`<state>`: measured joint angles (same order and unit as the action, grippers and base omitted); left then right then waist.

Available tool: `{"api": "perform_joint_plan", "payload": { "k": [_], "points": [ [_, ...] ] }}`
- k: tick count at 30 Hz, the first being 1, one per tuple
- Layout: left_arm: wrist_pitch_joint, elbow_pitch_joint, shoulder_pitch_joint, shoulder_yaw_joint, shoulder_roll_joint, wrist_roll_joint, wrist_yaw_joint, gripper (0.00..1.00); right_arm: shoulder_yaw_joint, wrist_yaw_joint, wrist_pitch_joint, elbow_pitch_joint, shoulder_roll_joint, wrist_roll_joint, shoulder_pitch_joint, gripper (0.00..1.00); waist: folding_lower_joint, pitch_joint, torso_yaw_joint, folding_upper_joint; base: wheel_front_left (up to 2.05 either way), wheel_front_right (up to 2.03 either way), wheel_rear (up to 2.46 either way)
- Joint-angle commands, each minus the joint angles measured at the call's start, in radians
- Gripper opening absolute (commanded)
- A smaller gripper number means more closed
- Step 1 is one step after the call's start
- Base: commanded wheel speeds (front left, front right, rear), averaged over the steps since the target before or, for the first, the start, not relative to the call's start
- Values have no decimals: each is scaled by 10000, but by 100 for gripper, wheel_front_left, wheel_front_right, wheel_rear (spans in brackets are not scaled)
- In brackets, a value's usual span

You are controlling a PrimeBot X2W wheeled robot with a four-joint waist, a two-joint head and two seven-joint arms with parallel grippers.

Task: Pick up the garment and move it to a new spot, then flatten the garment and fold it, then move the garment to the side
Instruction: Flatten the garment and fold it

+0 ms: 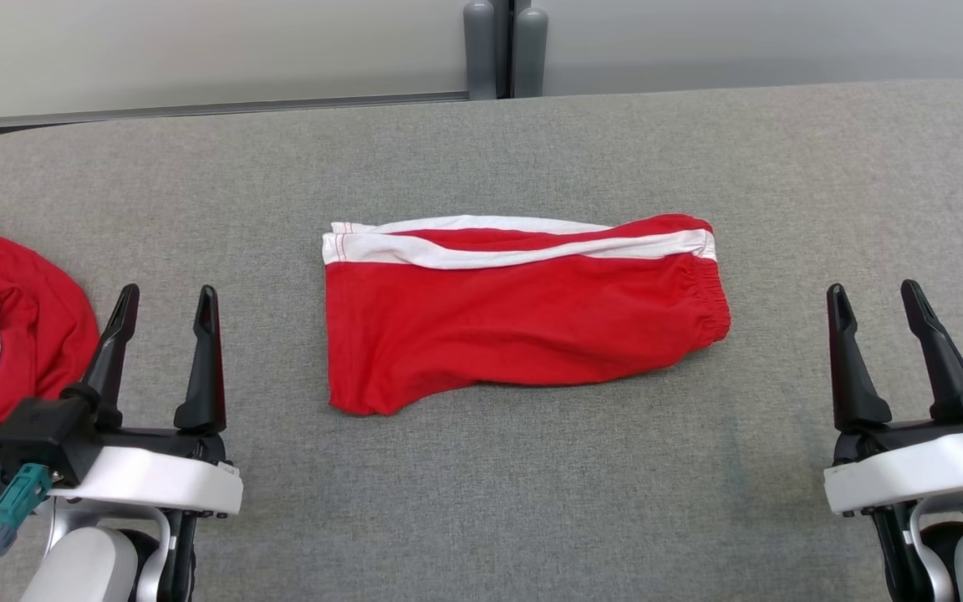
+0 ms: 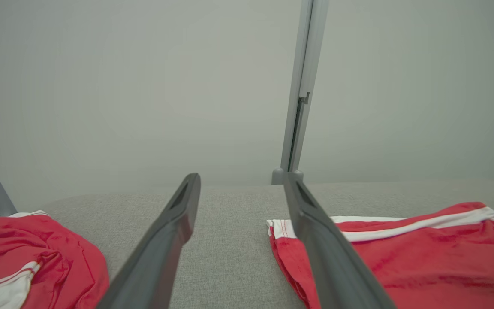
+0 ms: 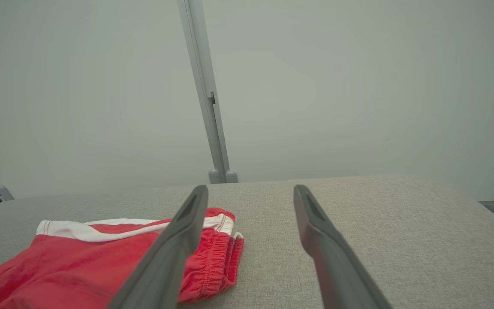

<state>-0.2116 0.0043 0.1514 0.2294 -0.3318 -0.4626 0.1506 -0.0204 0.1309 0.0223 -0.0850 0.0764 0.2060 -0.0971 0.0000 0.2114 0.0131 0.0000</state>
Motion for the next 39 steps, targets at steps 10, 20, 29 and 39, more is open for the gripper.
{"api": "perform_joint_plan", "payload": {
  "k": [10, 20, 29, 39],
  "points": [
    [-6, -305, 375, 166, 68, -27, -59, 100, -242, -4, 192, 720, 209, 85, -203, 100, 0, 312, 517, 0, 0, 0, 0],
    [-293, -6, 1314, 638, 447, 167, -544, 100, 216, -4, 257, 3587, 213, 329, -1511, 100, 0, 1365, 1340, 0, 0, 0, 0],
    [-456, 453, 1682, 868, 687, 309, -856, 100, 338, -13, -170, 5435, 38, 735, -2081, 42, 0, 1531, 1357, 0, 0, 0, 0],
    [-525, 714, 1492, 533, 757, 396, -819, 100, 500, -14, -1079, 5264, 494, 1338, -1905, 0, 0, 1344, 1075, 0, 0, 0, 0]
  ]
}}
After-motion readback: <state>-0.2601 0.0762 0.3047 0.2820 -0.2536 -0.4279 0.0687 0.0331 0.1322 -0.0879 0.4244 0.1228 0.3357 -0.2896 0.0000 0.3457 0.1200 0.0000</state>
